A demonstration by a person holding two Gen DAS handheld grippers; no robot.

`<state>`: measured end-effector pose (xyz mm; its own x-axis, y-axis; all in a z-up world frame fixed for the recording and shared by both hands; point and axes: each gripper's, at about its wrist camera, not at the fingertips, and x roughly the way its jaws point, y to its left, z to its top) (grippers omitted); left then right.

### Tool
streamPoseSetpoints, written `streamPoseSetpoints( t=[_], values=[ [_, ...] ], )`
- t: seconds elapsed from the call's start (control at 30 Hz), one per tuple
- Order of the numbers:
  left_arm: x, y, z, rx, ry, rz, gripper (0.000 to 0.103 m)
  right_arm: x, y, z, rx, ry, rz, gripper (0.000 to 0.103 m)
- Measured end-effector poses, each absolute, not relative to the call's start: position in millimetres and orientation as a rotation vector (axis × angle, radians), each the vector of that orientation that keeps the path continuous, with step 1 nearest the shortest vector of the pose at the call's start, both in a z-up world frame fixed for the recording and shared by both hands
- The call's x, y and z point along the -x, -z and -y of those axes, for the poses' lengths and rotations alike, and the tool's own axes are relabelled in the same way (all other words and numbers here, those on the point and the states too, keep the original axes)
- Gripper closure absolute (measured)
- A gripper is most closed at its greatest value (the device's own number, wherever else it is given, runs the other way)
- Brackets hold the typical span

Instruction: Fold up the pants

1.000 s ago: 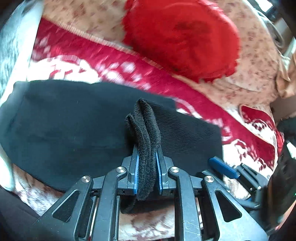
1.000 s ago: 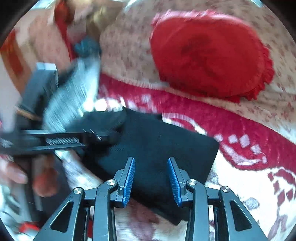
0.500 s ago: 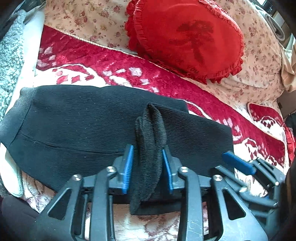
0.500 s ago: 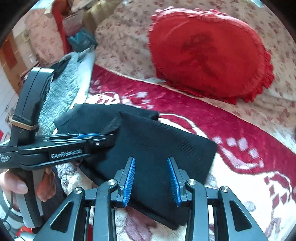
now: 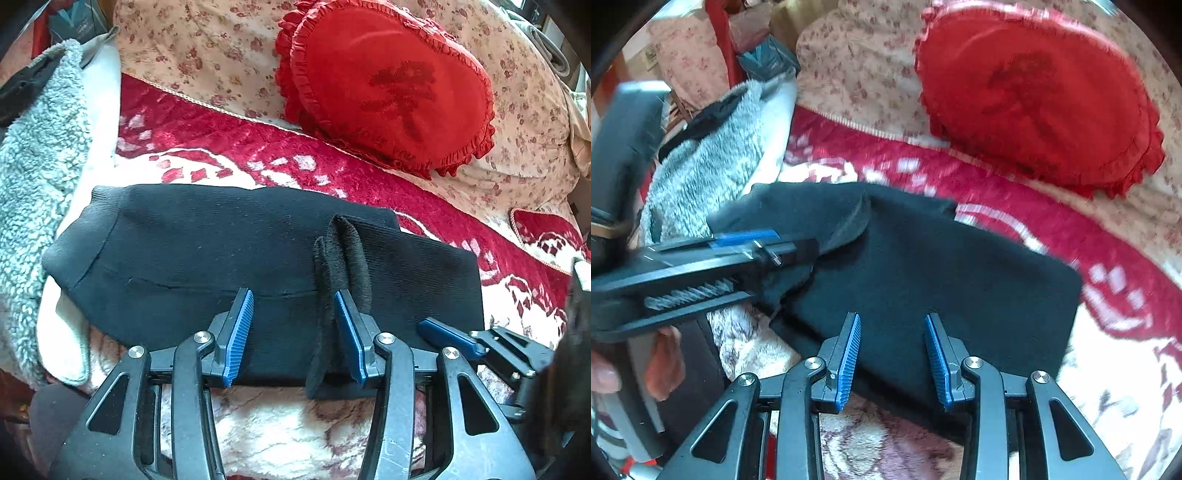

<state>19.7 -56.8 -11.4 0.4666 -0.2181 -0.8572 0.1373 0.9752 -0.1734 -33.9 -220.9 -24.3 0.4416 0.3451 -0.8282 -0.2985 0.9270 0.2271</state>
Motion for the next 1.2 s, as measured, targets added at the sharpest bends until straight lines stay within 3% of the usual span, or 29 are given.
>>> streamPoseSetpoints(
  t=[0.37,1.2],
  values=[
    [-2,13,40,0.119,0.188,-1.078,0.058,25,0,218,-0.056,-0.375,-0.997,0.068],
    [29,11,7,0.163,0.106,-1.062,0.058,4,12,176,-0.052,-0.384,-1.025,0.068]
  ],
)
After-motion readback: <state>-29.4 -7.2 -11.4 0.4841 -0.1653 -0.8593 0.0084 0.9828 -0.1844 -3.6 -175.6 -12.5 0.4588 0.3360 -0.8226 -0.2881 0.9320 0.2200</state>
